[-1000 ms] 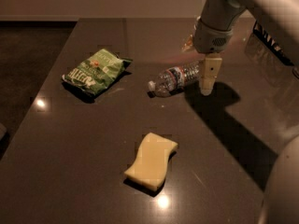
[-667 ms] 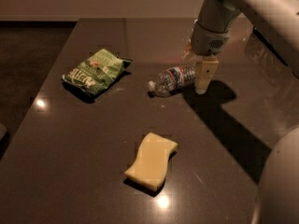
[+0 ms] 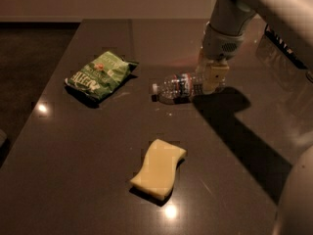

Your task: Move water bottle near sponge

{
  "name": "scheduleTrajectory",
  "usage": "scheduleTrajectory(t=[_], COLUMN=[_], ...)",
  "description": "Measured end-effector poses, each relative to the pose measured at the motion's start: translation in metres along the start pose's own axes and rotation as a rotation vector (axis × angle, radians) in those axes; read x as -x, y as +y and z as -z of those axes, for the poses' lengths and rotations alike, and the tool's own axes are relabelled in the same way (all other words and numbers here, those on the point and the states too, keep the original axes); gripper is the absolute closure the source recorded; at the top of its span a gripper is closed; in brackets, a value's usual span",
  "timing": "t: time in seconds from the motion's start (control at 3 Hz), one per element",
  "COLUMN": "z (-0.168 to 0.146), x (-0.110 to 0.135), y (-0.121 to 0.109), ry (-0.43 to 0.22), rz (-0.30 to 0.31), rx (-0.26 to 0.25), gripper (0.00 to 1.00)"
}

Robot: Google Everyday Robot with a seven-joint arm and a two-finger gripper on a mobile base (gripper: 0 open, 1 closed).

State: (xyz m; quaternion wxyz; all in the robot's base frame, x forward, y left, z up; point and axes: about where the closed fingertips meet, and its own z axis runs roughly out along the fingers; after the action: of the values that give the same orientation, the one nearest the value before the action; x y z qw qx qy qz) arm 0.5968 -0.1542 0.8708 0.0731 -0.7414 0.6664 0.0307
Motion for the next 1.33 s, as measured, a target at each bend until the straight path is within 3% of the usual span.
scheduleTrajectory(t=[0.33, 0.67, 1.33], z=[0.012, 0.024, 0.023], x=[0.003, 0.011, 0.019], y=[0.021, 0.053, 0.111], ry=[-0.009, -0.032, -0.088], rz=[-0.02, -0.061, -0.131], rx=[-0.014, -0.022, -0.001], gripper=[0.92, 1.0, 1.0])
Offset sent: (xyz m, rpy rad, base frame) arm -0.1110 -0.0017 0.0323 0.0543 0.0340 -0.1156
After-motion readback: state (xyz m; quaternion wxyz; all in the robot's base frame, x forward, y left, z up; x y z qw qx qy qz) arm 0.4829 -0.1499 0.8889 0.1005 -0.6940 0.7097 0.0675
